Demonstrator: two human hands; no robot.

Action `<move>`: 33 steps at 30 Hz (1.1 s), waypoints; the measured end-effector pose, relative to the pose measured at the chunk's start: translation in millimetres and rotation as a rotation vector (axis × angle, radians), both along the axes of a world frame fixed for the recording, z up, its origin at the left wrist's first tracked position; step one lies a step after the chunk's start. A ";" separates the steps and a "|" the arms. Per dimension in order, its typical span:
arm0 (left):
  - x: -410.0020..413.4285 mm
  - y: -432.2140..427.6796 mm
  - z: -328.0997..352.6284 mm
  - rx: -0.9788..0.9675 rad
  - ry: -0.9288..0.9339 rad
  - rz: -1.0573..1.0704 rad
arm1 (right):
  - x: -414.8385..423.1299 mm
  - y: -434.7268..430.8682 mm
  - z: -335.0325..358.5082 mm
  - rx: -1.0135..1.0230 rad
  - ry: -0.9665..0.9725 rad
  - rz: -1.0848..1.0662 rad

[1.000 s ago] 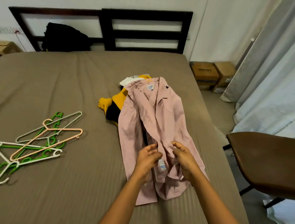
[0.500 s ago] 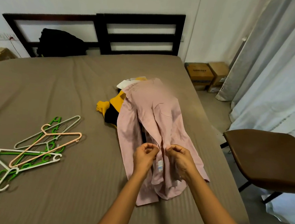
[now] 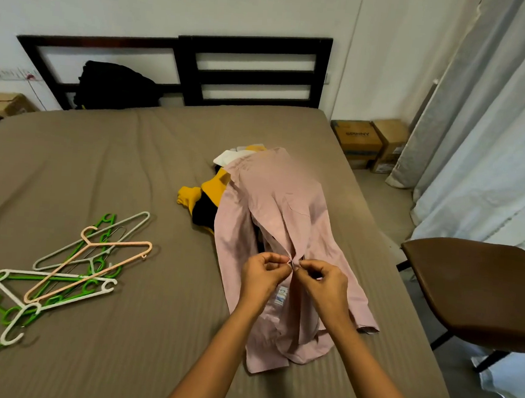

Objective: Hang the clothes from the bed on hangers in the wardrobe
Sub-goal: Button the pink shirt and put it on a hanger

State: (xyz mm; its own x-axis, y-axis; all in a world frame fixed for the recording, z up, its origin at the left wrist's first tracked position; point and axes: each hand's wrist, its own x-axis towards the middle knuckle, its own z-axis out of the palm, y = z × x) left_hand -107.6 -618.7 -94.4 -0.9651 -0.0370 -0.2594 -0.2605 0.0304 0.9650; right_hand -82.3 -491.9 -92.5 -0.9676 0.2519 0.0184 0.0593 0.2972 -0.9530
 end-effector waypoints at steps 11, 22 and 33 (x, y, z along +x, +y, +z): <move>7.0 -5.0 6.6 0.018 0.003 -0.050 | 4.2 0.2 4.0 -0.229 -0.119 0.077; 6.1 -6.0 16.5 -0.180 0.041 -0.096 | 3.6 4.6 1.7 -0.239 -0.213 0.073; 10.9 -4.9 18.3 -0.351 0.088 -0.107 | 5.5 -7.8 -5.9 -0.200 -0.245 -0.017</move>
State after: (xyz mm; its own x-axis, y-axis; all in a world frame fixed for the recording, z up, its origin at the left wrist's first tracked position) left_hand -96.7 -623.6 -76.0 -0.9863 -0.0070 -0.1649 -0.1548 0.3856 0.9096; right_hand -76.7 -499.7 -98.4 -0.9325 0.2435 -0.2666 0.2979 0.1019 -0.9491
